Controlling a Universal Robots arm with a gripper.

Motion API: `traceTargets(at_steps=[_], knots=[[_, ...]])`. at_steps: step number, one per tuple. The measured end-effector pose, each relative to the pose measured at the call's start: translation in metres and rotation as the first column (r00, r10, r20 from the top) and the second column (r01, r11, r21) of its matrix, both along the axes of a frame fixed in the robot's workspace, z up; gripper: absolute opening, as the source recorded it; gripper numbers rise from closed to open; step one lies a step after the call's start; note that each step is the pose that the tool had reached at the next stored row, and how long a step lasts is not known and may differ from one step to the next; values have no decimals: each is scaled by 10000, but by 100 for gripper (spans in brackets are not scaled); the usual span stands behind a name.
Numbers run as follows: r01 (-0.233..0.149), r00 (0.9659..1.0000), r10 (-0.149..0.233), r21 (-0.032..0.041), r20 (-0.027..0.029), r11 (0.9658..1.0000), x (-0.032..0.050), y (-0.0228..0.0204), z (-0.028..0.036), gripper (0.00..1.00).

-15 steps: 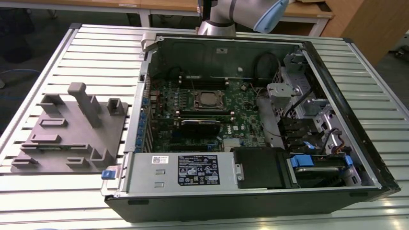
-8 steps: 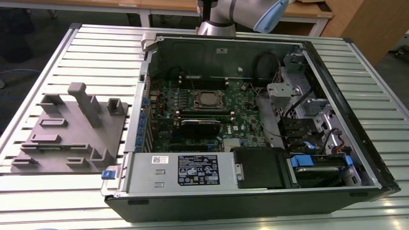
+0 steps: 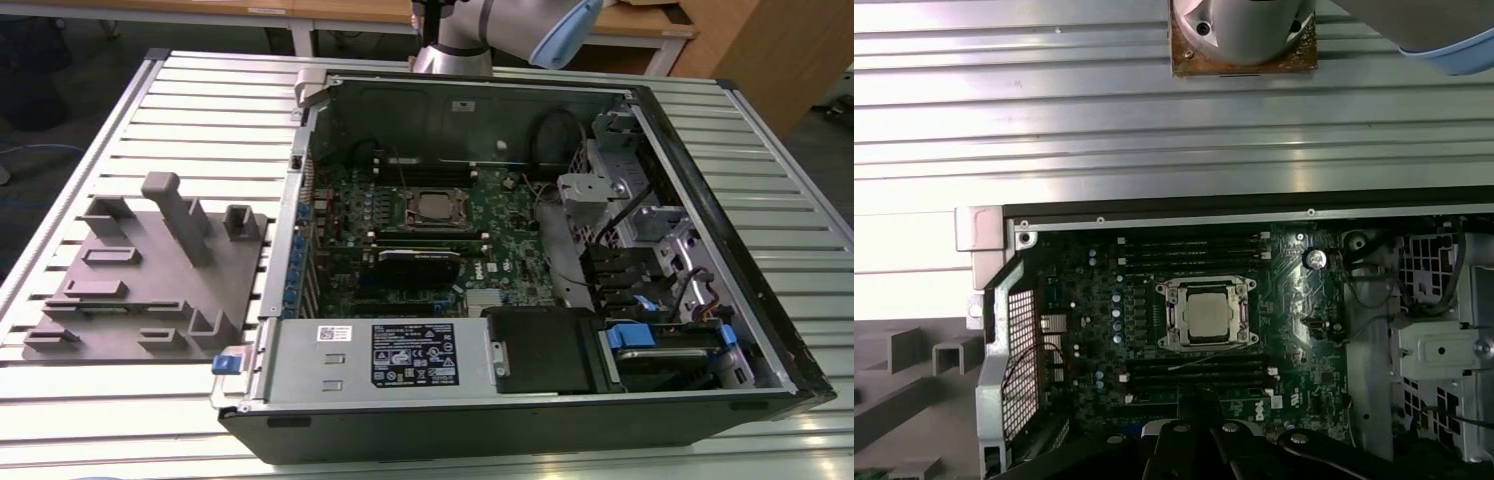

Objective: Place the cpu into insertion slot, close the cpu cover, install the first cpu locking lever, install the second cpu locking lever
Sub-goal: 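Close the cpu cover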

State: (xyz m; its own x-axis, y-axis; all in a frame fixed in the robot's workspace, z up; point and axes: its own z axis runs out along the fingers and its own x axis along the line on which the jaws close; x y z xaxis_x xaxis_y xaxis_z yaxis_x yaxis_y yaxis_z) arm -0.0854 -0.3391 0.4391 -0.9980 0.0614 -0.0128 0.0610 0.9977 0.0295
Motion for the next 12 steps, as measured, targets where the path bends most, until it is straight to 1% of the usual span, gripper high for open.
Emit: traceTargets(at_steps=[12], knots=[[0,10000,0,0,0,10000,0,0,-31,10]])
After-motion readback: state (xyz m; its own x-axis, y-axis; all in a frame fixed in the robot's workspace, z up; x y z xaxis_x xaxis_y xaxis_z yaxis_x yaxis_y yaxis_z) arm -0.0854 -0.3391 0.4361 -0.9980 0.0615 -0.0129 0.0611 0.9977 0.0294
